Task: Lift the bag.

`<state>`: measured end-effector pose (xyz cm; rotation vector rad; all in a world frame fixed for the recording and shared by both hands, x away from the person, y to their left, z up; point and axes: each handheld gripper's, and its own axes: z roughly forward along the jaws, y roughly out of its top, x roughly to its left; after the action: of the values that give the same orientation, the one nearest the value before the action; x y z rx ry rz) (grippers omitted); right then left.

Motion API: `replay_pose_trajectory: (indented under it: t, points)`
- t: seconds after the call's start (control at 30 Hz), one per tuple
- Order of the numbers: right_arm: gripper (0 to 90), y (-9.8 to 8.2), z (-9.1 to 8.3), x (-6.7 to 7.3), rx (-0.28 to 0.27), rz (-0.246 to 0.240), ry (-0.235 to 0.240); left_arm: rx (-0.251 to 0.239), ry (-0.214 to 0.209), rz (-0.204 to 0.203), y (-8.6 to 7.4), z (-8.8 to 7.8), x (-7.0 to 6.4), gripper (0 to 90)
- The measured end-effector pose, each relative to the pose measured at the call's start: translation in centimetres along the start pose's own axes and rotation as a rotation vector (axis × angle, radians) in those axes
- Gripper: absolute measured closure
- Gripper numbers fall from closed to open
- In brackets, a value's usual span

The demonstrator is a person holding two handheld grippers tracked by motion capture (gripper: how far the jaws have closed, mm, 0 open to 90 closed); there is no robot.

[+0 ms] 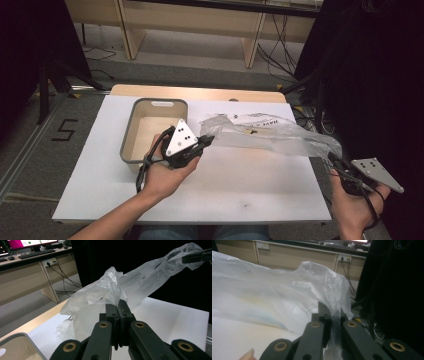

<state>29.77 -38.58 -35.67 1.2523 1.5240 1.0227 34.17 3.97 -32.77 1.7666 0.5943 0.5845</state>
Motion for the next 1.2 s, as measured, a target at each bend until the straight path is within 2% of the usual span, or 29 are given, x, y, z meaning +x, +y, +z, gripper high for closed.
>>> replay_pose_trajectory:
  t: [0.57,0.7,0.93,1.2]
  points:
    - [90.0,1.1,-0.5,-0.2,-0.04,0.008,-0.011,-0.031,-0.001,0.017,1.4,-0.7,-0.2,89.3]
    - [90.0,1.2,-0.6,-0.4,-0.047,0.013,-0.015,-0.048,-0.004,0.023,1.8,-1.0,-0.4,89.4]
    - [90.0,1.4,-0.8,-0.3,-0.061,0.012,-0.015,-0.109,-0.006,0.031,2.6,-1.2,-0.6,89.4]
    - [90.0,1.8,-0.9,-0.4,-0.078,0.013,-0.019,-0.139,-0.012,0.047,3.9,-1.5,-0.8,89.3]
